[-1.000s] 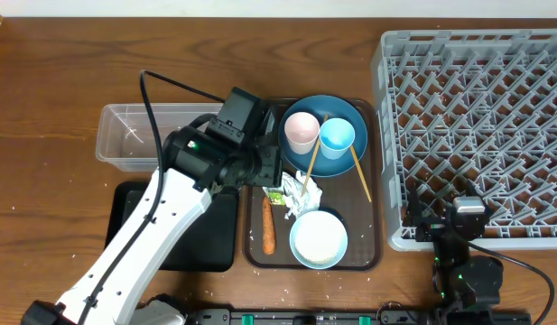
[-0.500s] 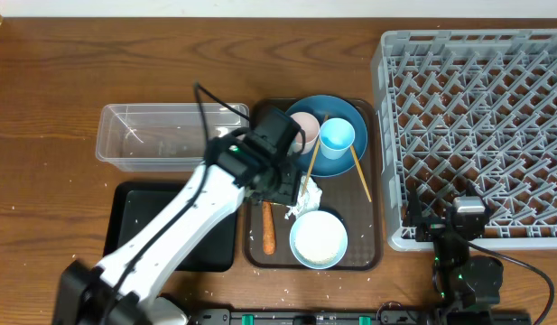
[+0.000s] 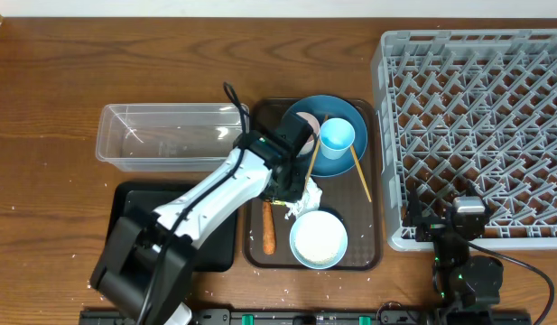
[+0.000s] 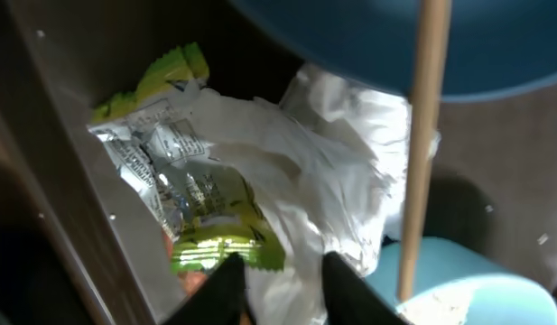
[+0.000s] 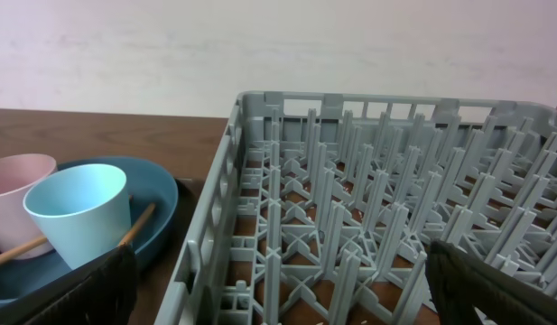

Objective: Sort waste into correct bins and load items into the dishwasher rack
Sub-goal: 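Reach left gripper to the foil wrapper on the brown tray and grasp, then carry foil wrapper with left gripper into the clear bin and release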

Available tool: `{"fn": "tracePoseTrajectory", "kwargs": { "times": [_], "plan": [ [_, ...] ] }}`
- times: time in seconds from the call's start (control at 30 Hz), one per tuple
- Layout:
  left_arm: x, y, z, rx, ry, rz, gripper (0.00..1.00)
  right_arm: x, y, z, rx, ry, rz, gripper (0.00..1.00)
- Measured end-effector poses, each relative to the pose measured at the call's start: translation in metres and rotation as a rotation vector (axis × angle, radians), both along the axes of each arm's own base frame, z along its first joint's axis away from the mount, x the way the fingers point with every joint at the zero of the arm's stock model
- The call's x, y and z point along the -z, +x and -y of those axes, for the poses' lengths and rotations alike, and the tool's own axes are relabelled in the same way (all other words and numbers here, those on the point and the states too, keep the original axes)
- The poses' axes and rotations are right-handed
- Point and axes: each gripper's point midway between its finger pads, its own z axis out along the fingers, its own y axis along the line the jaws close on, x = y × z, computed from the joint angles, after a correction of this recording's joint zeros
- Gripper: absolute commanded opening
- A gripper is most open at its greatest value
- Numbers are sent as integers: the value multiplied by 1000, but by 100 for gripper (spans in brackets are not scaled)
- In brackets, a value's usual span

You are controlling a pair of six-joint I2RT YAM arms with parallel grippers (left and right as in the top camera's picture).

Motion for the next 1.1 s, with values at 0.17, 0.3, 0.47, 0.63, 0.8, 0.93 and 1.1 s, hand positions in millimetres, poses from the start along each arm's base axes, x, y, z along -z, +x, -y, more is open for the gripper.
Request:
{"fn": "tracePoseTrajectory", "kwargs": {
  "times": [0.17, 0.3, 0.47, 0.63, 0.8, 0.93, 1.1],
  "plan": [
    [5, 0, 1, 2, 4, -7, 6, 0, 0, 0, 0, 0, 0, 99],
    [5, 1, 1, 3, 3, -5, 6, 0, 0, 0, 0, 0, 0, 99],
    [2, 2, 1, 0, -1, 1, 6, 0, 0, 0, 0, 0, 0, 99],
    [-25, 14, 1, -18, -49, 68, 6, 0, 0, 0, 0, 0, 0, 99],
    [-75, 24, -4, -46, -126, 188, 7, 0, 0, 0, 0, 0, 0, 99],
    [-95, 22, -14, -62, -141, 223, 30, 0, 0, 0, 0, 0, 0, 99],
    [-86, 10, -19, -88, -102, 166, 37, 0, 0, 0, 0, 0, 0, 99]
  ]
}}
